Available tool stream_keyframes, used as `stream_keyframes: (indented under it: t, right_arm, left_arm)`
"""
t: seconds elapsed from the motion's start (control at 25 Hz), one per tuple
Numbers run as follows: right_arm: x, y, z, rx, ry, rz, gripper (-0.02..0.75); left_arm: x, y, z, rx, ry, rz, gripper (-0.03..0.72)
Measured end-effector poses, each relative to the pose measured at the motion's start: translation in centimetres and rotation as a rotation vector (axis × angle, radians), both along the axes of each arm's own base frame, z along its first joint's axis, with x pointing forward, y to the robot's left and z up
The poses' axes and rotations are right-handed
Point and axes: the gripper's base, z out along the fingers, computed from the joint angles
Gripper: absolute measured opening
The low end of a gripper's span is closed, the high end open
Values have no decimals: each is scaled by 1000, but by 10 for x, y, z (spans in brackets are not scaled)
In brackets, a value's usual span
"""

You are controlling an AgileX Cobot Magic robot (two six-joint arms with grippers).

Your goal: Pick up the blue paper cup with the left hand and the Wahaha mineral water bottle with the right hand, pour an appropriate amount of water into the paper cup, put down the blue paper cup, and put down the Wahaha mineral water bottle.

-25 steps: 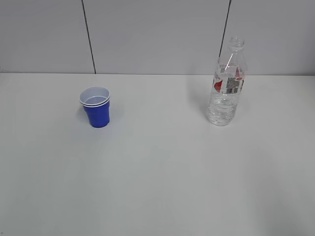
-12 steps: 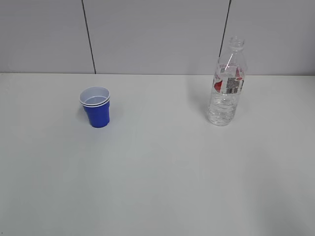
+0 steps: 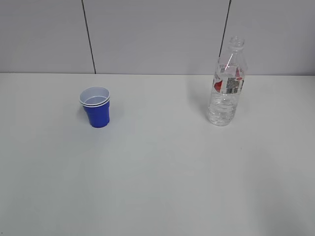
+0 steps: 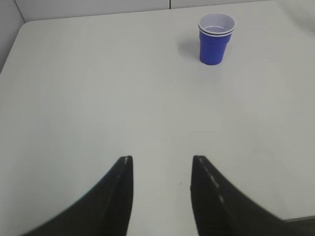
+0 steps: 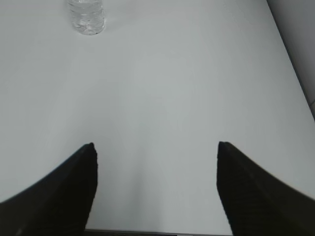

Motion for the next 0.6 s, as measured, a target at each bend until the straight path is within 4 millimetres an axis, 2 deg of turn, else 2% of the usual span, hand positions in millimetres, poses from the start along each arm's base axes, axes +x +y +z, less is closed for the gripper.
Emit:
stream_keyframes:
  t: [0.6]
  right_arm:
    - [0, 0, 0, 0, 0, 0, 568]
  left_arm:
    - [0, 0, 0, 0, 0, 0, 299]
